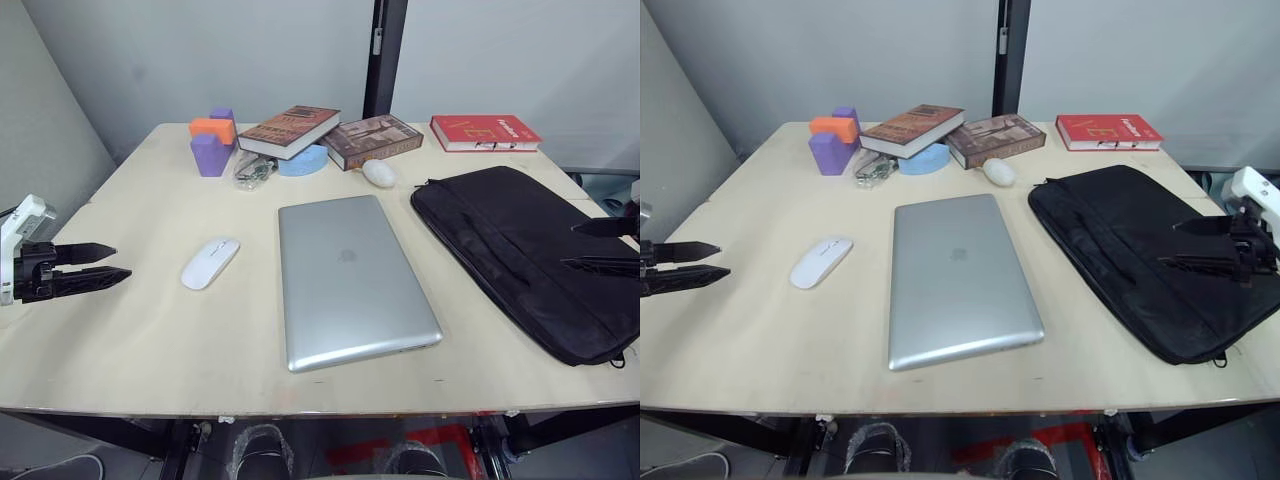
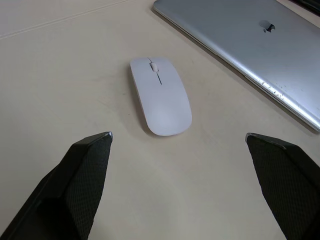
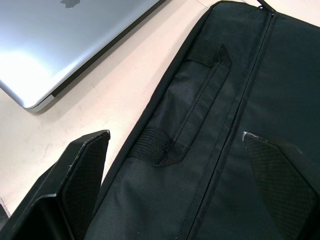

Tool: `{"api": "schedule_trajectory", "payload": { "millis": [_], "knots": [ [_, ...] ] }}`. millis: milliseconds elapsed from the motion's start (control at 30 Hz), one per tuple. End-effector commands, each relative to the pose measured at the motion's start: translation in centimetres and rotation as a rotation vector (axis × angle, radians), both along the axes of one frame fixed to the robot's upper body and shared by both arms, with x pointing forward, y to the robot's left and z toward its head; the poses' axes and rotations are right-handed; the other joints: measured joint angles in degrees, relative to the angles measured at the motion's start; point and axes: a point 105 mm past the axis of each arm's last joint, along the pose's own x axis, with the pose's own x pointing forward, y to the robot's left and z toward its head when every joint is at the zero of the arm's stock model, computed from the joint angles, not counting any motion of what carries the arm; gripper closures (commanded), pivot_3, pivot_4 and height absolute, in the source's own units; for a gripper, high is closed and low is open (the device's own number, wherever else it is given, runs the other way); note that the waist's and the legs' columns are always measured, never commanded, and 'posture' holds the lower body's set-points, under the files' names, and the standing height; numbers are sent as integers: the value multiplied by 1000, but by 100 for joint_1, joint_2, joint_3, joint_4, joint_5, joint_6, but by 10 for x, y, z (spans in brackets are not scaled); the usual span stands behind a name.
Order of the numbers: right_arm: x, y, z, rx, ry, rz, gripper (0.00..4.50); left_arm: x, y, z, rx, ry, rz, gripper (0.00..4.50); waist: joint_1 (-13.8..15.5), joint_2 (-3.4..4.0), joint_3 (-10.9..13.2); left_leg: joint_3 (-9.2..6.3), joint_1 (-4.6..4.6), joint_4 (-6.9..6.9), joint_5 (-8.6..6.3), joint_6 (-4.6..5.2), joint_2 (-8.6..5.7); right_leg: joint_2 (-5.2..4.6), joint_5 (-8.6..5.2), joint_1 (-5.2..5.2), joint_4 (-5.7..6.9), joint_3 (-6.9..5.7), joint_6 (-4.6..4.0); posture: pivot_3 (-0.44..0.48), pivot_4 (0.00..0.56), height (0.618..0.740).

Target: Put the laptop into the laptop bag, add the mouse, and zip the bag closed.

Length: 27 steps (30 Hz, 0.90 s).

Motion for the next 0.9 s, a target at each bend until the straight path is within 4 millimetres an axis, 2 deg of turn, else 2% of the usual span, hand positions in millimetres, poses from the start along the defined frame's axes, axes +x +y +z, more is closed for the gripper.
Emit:
{"api": "schedule_trajectory", "payload": {
  "millis": [33, 133, 400, 600, 733, 867, 900],
  "knots": [
    [3, 4, 5, 6, -62, -7, 40, 7, -11, 5, 7, -45, -36, 0, 0, 0, 0, 0, 0, 0, 0, 0, 0, 0, 0, 0, 0, 0, 0, 0, 150, 707],
    [8, 11, -3, 23, -83, -19, 40, 14, -29, 1, -47, -52, -70, 0, 14, 1, -16, -4, 6, 1, 0, 0, 0, -3, -5, 12, 3, -6, -9, 0, 150, 707],
    [11, 18, 2, 46, -124, -30, 40, 19, -64, -2, -194, -51, -129, 0, 5, 1, -16, -7, -1, 15, 1, 2, -3, -8, -7, 4, 20, -10, -12, 0, 150, 707],
    [21, 34, 6, 99, -176, -34, 40, 17, -98, -17, -303, 59, -186, 0, -16, 2, -16, -7, 1, 17, 2, 2, -3, -8, -7, 6, 24, -9, -12, 0, 150, 707],
    [23, 48, 4, 142, -186, -23, 40, 24, -116, -21, -433, 130, -155, 0, -8, 3, -17, -8, 0, 18, 2, 2, -3, -8, -7, 6, 24, -10, -11, 0, 150, 707],
    [28, 60, 3, 166, -226, -32, 40, 25, -131, -33, -501, 227, -140, 0, -1, 2, -17, -13, -3, 20, 2, 2, -5, -8, -7, 6, 25, -13, -12, 0, 150, 707],
    [30, 62, 1, 169, -232, -38, 281, 29, -133, -40, -501, 258, -109, 0, -1, 2, -17, -13, -3, 21, 2, 1, -5, -8, -7, 7, 25, -13, -11, 0, 150, 707]
  ]
}}
